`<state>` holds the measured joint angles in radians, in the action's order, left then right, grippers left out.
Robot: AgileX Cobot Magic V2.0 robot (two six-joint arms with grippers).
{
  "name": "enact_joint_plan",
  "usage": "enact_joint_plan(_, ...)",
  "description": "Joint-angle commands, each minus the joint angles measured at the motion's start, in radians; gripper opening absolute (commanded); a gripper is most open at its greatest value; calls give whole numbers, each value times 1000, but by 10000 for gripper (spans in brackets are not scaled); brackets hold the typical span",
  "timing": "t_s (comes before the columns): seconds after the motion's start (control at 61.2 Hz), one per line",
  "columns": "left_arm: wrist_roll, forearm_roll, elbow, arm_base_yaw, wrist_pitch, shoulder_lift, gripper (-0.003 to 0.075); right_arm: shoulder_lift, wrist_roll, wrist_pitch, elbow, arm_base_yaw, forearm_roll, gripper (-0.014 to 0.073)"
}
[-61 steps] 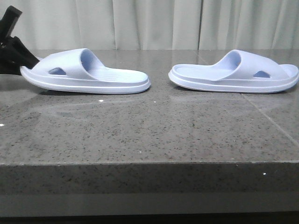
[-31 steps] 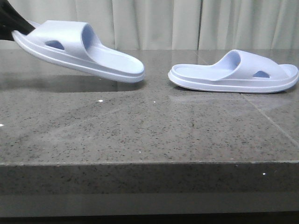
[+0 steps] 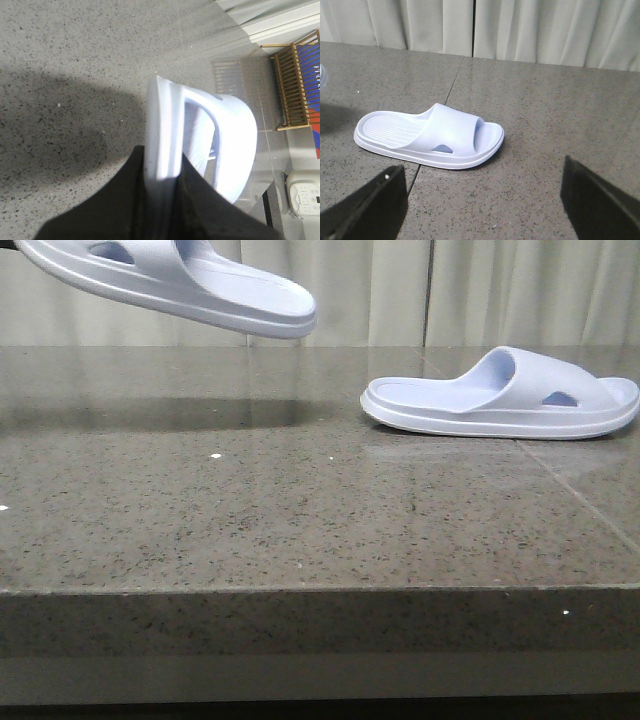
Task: Insert blue slippers together front up
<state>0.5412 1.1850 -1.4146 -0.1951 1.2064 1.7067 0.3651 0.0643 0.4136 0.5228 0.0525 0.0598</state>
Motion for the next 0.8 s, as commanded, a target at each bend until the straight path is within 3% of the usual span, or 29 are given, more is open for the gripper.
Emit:
enact_joint_plan(0.0,-13,94,-24,-1,84,-58,-19,16,4,-76,38,-3,-6,643)
enact_joint_plan(0.18,-13,95,-24,-1,84,-61,-19,80,4,-49,66,-3,-6,643)
enact_joint_plan(0.392,-13,93,-24,-2,84,-61,-19,398,-11,14,261,-26,-6,643)
enact_joint_plan(0.784,-13,93,-24,-2,84,-61,-19,883,22,151,641,-208,42,643)
